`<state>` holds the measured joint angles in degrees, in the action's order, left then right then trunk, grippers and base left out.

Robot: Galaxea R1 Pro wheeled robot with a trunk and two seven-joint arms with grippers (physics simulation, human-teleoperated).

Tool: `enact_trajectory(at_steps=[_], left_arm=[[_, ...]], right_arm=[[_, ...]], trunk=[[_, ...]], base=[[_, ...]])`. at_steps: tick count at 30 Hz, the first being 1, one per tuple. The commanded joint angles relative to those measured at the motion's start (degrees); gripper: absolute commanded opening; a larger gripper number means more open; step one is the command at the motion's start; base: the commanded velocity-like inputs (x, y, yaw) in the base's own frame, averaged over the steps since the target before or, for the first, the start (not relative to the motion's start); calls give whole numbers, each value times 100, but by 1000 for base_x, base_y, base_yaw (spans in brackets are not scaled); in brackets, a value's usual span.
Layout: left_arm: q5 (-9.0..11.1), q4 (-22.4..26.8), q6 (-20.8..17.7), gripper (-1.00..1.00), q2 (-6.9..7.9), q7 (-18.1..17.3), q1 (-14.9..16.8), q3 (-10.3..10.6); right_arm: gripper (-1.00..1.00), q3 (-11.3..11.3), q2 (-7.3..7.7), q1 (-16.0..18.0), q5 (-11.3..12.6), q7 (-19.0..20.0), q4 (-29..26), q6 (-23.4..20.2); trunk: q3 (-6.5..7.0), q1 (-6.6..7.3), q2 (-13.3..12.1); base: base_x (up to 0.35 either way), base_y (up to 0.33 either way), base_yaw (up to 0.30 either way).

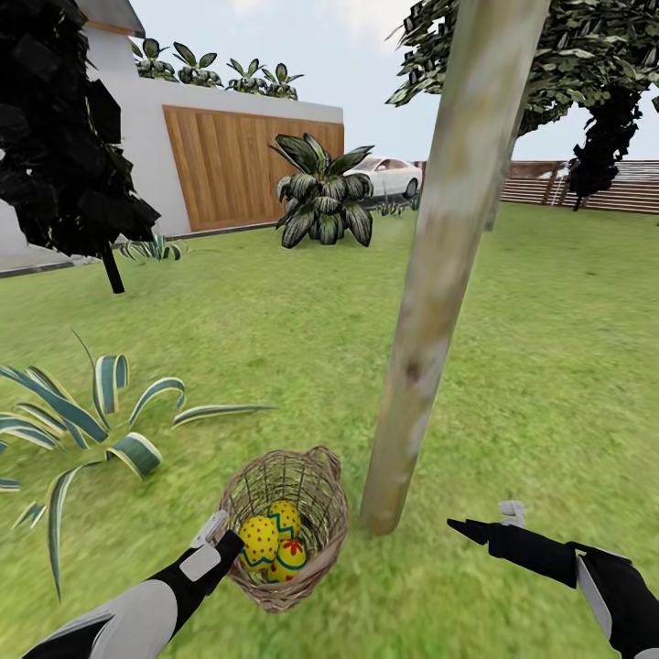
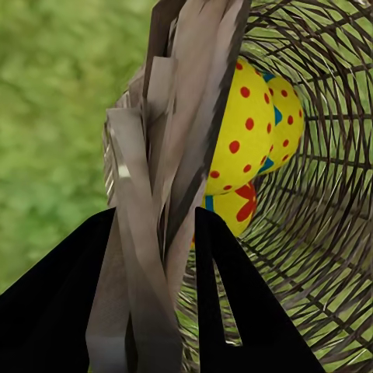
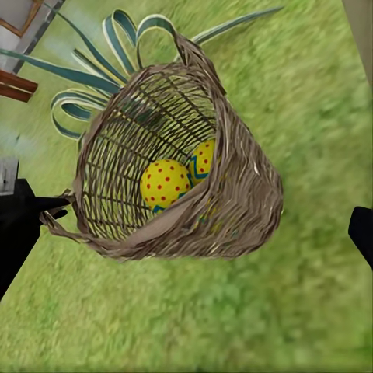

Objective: Take the three Easter eggs out of the wicker basket on the lawn in the garden, then place them on the lawn next to a single tree (choose any tree) so that all three eggs are next to the same tree and none are left in the basket.

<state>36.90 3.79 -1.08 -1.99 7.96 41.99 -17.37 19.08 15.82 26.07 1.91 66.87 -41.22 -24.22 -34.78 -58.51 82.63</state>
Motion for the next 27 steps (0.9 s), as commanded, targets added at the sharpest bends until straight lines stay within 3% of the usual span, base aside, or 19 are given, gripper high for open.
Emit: enact_trajectory(at_steps=[1,27], left_arm=[[-16,16,-15,-100,-3,21,2,-56],[-16,8,-15,-100,-5,21,2,-56]], right_arm=[[100,8,0,4,20,17,0,-56],[100,-1,-1,4,3,-7,0,-56]], trunk=[[-23,-22,45],[-490,-593,1087]], base=[[0,0,0],[0,0,0]])
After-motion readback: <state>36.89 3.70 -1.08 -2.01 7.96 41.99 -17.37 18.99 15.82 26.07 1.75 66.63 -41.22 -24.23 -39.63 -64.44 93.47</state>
